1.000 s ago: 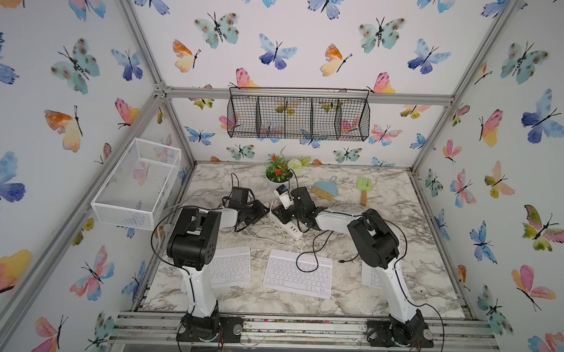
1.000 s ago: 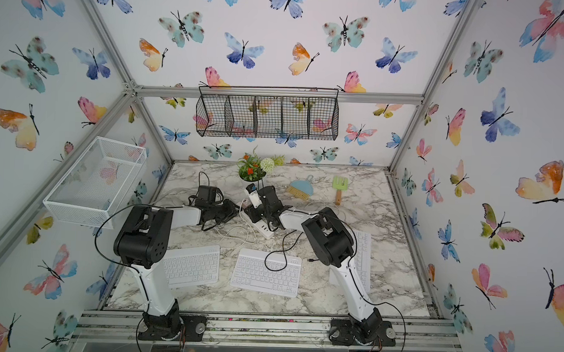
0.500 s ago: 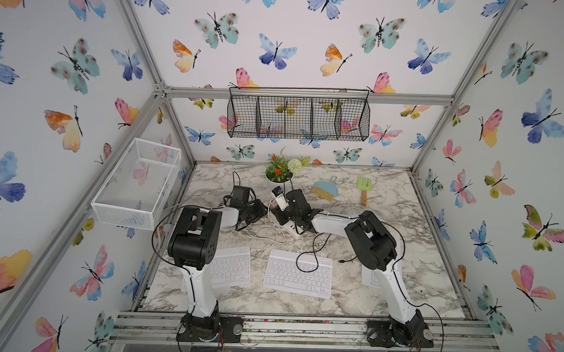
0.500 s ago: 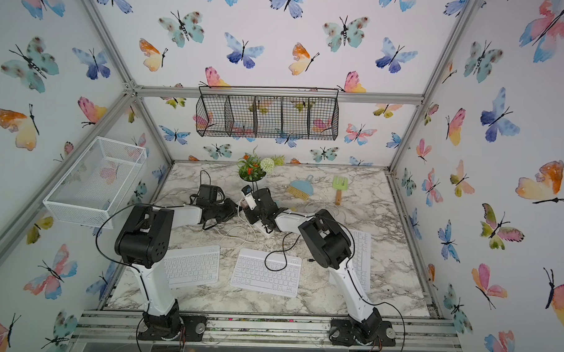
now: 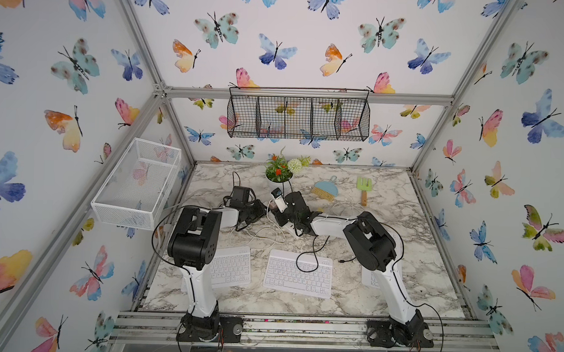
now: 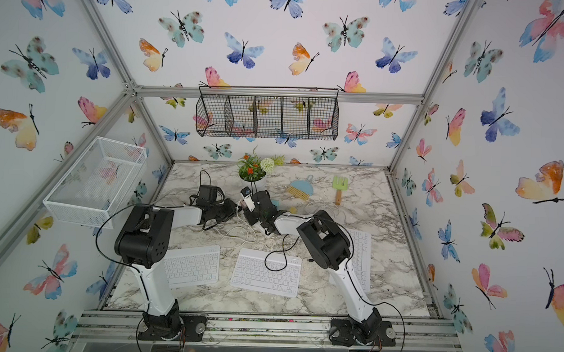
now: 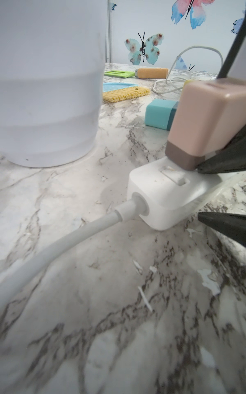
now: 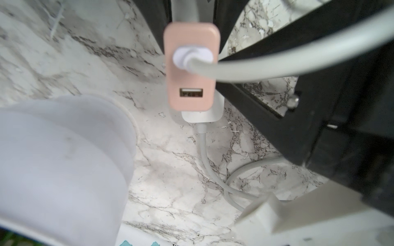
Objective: Unplug the wireless keyboard
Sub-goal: Remove the plug from the socket.
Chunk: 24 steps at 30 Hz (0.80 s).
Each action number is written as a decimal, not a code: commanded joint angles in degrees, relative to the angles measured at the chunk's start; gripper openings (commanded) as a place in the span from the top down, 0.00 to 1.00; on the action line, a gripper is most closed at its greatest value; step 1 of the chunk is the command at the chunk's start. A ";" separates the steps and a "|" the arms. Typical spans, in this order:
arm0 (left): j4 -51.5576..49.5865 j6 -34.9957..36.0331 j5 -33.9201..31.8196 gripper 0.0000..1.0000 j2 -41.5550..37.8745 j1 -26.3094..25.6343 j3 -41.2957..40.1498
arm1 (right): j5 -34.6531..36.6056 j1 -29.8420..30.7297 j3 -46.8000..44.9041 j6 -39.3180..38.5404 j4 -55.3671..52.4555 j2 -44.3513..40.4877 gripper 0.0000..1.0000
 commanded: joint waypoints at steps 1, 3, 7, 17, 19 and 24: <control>-8.90 2.13 -4.61 0.68 5.88 -2.72 -3.85 | -11.43 2.30 1.90 1.98 2.81 -1.37 0.77; -8.65 2.17 -4.61 0.68 6.00 -2.77 -3.92 | -12.16 2.30 1.99 1.54 2.74 -1.51 0.78; -8.82 2.50 -4.77 0.68 6.09 -2.75 -3.96 | -11.51 2.36 0.54 1.32 4.88 -2.49 0.78; -10.62 3.32 -5.83 0.68 6.80 -3.19 -2.52 | -2.57 6.50 -2.13 -9.94 6.03 -4.15 0.80; -10.90 3.48 -6.06 0.68 6.80 -3.28 -2.42 | -2.75 6.43 -1.39 -9.44 4.84 -4.06 0.80; -11.10 3.75 -6.24 0.68 6.71 -3.46 -2.46 | -10.60 5.02 -0.35 -3.87 4.26 -4.36 0.80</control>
